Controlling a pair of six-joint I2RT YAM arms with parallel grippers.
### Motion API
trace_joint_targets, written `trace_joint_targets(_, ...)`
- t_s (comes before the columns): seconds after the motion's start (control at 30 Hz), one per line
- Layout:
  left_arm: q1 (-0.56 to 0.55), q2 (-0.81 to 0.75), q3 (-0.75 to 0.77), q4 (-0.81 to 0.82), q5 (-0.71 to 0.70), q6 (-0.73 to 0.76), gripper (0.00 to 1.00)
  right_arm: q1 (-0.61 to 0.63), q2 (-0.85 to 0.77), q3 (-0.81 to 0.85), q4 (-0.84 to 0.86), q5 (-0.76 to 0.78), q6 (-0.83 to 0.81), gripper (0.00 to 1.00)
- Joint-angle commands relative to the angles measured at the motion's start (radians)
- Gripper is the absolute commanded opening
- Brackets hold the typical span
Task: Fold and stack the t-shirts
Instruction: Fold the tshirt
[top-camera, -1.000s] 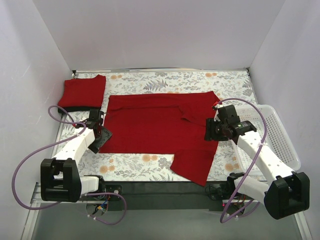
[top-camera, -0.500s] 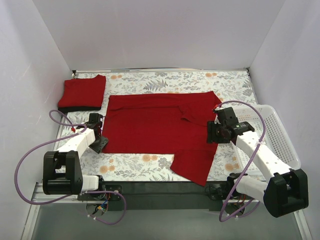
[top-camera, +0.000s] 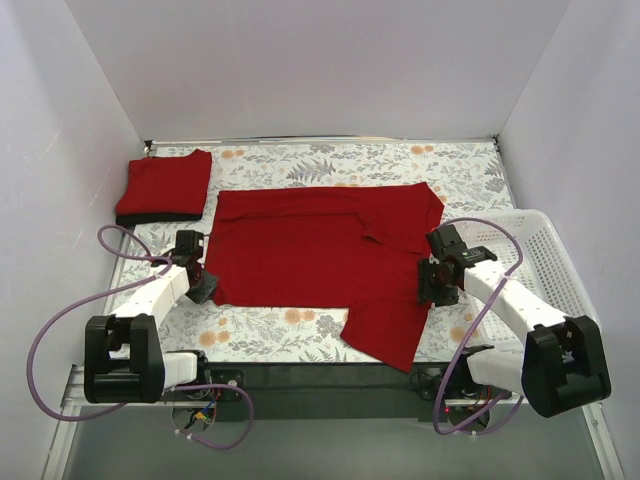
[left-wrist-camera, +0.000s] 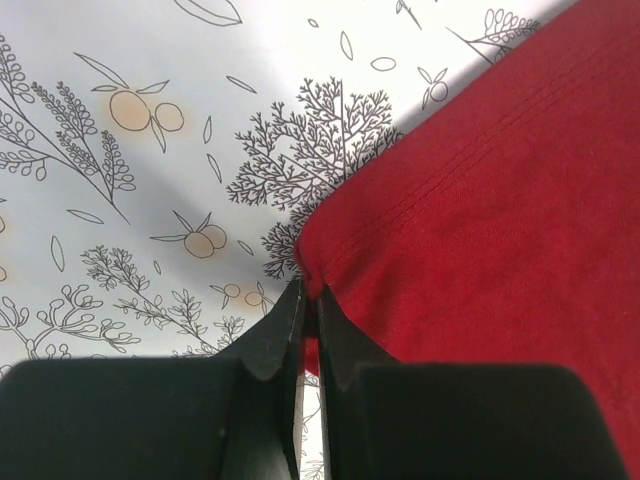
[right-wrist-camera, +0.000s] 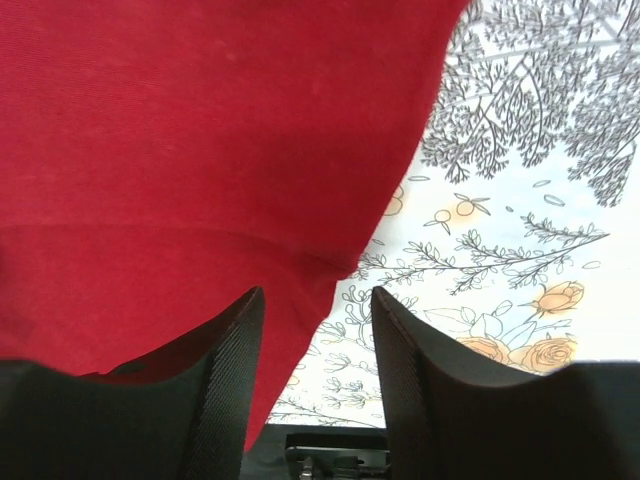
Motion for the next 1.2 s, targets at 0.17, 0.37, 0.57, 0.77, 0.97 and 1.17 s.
trace_joint_targets(0.17, 0.002, -0.052, -0.023, 0.022, 0.026, 0.029, 0.03, 0.003, 0.014, -0.061, 0.075, 0.032, 0.063, 0.37)
trace_joint_targets(0.37, 0.000, -0.046, -0.018, 0.019, 0.025, 0.026, 0.03, 0.000, 0.060, -0.094, 0.134, 0.023, 0.060, 0.35)
trace_joint_targets(0.57, 0.002, -0.055, -0.009, 0.007, 0.020, 0.010, 0.03, -0.001, 0.080, -0.110, 0.143, 0.014, 0.040, 0.17)
trace_joint_targets(0.77, 0.000, -0.087, 0.020, -0.056, 0.006, -0.006, 0.02, -0.001, 0.018, -0.072, 0.057, 0.001, 0.023, 0.01)
trace_joint_targets(0.97, 0.002, -0.109, 0.059, -0.117, -0.026, -0.007, 0.02, -0.004, -0.054, -0.014, -0.052, -0.005, 0.004, 0.01)
trace_joint_targets(1.17, 0.000, -0.086, 0.124, -0.131, -0.040, 0.023, 0.02, -0.023, -0.029, 0.092, -0.101, 0.035, -0.049, 0.01)
